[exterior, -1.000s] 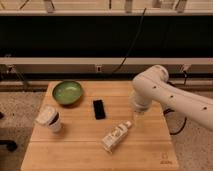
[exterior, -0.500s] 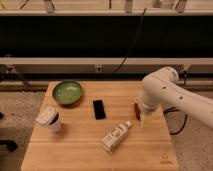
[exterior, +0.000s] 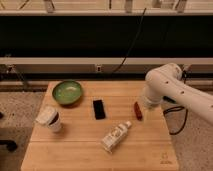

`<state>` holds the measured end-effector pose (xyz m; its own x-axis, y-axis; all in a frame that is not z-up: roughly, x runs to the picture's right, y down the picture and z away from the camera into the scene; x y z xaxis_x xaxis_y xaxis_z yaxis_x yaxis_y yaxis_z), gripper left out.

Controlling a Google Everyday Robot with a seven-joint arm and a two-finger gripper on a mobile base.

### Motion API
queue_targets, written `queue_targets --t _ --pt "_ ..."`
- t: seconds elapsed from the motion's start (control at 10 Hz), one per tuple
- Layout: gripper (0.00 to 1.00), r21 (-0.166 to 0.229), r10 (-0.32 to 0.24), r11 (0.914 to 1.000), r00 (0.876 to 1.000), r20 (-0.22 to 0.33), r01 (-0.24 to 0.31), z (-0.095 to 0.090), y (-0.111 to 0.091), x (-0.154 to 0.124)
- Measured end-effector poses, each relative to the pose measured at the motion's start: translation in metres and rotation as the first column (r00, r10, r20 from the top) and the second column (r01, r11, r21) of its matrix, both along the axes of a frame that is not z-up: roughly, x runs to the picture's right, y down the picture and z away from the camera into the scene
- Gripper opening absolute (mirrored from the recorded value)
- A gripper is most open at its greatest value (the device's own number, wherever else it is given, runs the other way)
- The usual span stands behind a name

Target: Move the arm in a circular motion

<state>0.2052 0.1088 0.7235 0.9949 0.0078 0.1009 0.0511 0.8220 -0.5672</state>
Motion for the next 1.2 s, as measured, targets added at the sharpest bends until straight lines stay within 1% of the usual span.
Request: queue_targets --t 0.2,0.5,0.7,0.9,1.0,1.2 --pt "0.80 -0.002 -0.002 1.0000 1.000 -0.002 0.002 0.003 -0.005 0.005" --pt "0.80 0.000 -0.007 1.0000 1.000 -0.003 0.007 0.008 -0.012 0.005" --pt "0.80 -0.001 -0.014 0.9999 1.000 -0.001 0.014 0.008 -0.014 0.009" --pt "0.80 0.001 -0.023 0.9997 1.000 0.009 0.023 0.009 -0.020 -0.004" --pt "0.80 0.009 -0.029 0.9995 1.000 0.008 0.029 0.011 -0.026 -0.007" --pt "0.80 0.008 -0.033 0.9994 0.999 0.010 0.033 0.012 -0.030 -0.009"
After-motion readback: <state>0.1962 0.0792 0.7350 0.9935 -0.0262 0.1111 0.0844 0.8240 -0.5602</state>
